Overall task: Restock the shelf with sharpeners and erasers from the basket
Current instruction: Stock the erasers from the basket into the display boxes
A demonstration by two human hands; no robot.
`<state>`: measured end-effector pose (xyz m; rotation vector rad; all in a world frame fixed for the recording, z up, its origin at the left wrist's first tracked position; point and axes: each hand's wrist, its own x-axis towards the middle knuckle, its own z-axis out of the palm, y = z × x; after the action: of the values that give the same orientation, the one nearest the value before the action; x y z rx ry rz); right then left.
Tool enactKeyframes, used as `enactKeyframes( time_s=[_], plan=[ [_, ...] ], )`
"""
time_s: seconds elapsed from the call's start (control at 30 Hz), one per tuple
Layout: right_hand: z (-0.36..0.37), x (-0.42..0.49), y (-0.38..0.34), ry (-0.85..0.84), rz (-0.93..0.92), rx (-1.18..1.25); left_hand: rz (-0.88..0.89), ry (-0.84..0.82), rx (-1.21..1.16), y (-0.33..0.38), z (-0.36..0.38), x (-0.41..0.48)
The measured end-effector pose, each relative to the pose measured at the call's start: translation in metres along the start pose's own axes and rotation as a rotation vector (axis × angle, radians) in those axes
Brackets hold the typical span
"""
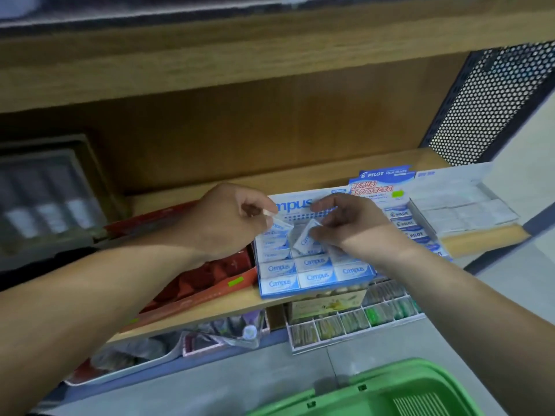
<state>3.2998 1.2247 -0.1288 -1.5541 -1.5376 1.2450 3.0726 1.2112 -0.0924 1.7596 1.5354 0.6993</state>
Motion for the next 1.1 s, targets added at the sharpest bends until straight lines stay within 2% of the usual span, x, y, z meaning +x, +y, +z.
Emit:
enactKeyframes(
  time_s=[0.13,0.3,0.4,0.47,0.6,0.77,0.93,1.03,1.1],
  plan=[
    [0.003,0.005,0.004,-0.03,-0.122,-0.467,0.047,-0.025,0.195,-0.009,0.007,0.009],
    [0.005,0.007,0.004,-0.117,-0.271,-0.832,0.181,-0.056,0.615,-0.007,0.01,0.011],
    [0.005,0.009,0.005,-0.117,-0.303,-0.835,0.217,-0.079,0.788,-0.004,0.012,0.013],
    [0.003,0.007,0.001,-0.149,-0.26,-0.833,0.185,-0.11,0.837,-0.007,0.014,0.014],
    [-0.005,0.001,0.0,-0.113,-0.171,-0.611,0.186,-0.152,0.942,-0.01,0.022,0.011],
    [-0.013,-0.005,0.01,-0.129,-0.116,-0.408,0.218,-0.173,0.837,-0.011,0.026,0.007],
    [-0.018,-0.005,0.007,-0.149,-0.079,-0.502,0.213,-0.194,0.832,-0.008,0.032,0.006],
    [-0.024,-0.001,0.004,-0.168,-0.123,-0.683,0.184,-0.176,0.831,-0.007,0.033,0.007],
    [-0.026,0.002,0.003,-0.202,-0.131,-0.703,0.178,-0.161,0.837,-0.008,0.033,0.008]
  ],
)
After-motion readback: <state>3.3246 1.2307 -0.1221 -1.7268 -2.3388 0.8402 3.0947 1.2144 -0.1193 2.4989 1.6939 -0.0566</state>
